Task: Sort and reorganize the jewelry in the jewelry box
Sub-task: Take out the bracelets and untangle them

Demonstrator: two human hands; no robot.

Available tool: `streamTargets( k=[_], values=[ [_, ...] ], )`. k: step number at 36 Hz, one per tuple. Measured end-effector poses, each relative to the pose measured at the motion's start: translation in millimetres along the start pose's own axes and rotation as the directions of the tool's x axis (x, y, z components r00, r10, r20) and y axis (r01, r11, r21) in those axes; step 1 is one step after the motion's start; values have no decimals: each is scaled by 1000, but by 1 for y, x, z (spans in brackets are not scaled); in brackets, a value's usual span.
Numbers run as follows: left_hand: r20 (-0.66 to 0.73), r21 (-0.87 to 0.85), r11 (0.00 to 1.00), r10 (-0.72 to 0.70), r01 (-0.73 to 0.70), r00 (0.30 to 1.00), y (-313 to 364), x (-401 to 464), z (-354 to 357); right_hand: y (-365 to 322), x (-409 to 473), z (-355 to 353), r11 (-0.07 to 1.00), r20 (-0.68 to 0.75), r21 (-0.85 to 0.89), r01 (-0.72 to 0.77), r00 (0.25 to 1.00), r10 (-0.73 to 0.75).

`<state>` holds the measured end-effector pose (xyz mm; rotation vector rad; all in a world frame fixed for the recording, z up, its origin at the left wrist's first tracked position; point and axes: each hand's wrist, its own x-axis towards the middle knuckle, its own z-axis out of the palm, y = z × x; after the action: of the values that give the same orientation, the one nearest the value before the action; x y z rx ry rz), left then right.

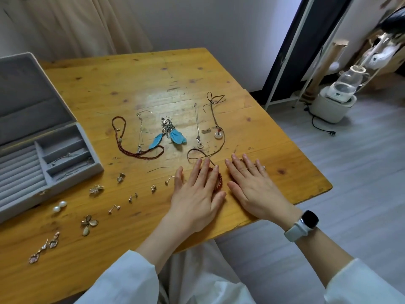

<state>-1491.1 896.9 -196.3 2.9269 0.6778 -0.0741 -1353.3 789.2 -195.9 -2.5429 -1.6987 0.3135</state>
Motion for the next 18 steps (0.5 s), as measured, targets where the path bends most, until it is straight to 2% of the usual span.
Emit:
streamTargets(
  k=[4, 6, 8, 10, 13, 18],
  values=[
    [-1, 3, 1000, -7, 7, 1000, 1, 2, 2, -1, 1, -1, 1000, -15, 23, -12, 1000, 13],
    [-20, 5, 1000, 1, -1, 1000, 2, 3, 2, -1, 1, -1, 995, -45, 98, -7, 999, 11],
    [-65, -9, 1000, 8, -9, 998, 1, 2, -3, -2, 1, -4, 973, -136, 233, 5, 990, 27],
    [-143, -61, 998, 9, -18, 990, -3, 0, -10, -4, 4, -9, 930, -281, 366, 27, 956, 83],
    [-301, -181, 983, -34, -22, 953, -14, 2, -26, -16, 16, -21, 900, -453, 427, 86, 882, 131],
    [-470, -218, 975, -146, 45, 870, -60, 6, -60, -60, 59, -41, 868, -507, 457, 196, 859, 73]
  ],
)
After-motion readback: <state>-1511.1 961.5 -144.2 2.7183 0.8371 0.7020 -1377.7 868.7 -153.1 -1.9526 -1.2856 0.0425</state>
